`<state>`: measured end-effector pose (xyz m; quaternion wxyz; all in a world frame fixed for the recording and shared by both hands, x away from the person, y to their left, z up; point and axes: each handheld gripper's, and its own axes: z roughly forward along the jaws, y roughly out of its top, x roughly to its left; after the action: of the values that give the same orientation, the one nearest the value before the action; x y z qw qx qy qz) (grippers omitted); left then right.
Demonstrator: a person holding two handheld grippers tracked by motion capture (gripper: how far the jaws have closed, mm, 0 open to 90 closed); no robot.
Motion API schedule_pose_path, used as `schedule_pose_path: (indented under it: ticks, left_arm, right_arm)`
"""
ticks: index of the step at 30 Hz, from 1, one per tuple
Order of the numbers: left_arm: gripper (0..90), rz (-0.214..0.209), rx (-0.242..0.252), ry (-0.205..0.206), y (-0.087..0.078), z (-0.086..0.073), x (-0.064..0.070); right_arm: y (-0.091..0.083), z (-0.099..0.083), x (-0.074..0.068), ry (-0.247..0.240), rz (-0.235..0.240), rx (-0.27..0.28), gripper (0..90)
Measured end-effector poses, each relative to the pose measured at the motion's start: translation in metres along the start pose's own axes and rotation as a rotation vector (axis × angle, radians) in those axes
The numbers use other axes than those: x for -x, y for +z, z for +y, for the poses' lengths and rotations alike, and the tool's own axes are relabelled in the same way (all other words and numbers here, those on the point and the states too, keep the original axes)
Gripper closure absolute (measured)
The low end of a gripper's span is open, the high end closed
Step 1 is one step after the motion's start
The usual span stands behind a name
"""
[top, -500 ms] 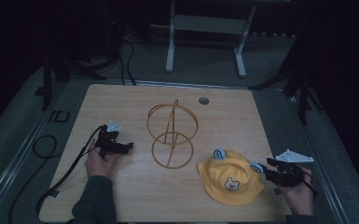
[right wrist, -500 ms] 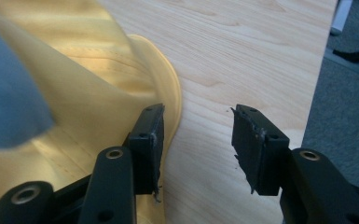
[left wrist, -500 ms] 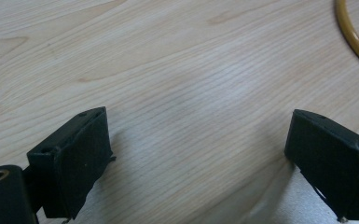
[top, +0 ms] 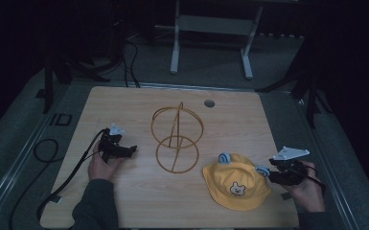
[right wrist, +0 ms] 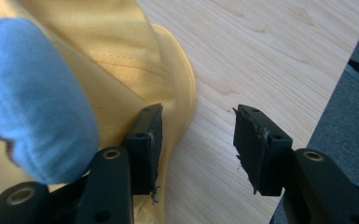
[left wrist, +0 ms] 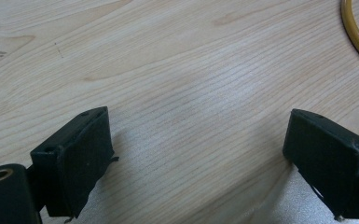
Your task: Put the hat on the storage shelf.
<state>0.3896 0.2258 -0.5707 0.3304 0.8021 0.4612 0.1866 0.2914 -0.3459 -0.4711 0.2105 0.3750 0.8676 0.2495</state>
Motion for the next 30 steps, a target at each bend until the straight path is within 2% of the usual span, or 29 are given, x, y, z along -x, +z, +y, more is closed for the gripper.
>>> schedule_pose_path:
  ticks: [5, 14, 21, 30]
  left_arm:
    - [8.0, 0.003, -0.002, -0.001, 0.000, 0.000, 0.000]
    - [8.0, 0.003, -0.002, -0.001, 0.000, 0.000, 0.000]
    - [8.0, 0.003, -0.002, -0.001, 0.000, 0.000, 0.000]
    - [7.9, 0.003, -0.002, -0.001, 0.000, 0.000, 0.000]
  right_arm:
    - [-0.004, 0.008, 0.001, -0.025, 0.001, -0.027, 50.2]
    - [-0.015, 0.019, 0.003, -0.051, -0.011, -0.031, 49.2]
    - [-0.023, 0.032, 0.001, -0.093, -0.015, -0.047, 49.1]
    - [-0.033, 0.048, 0.002, -0.109, -0.023, -0.033, 47.7]
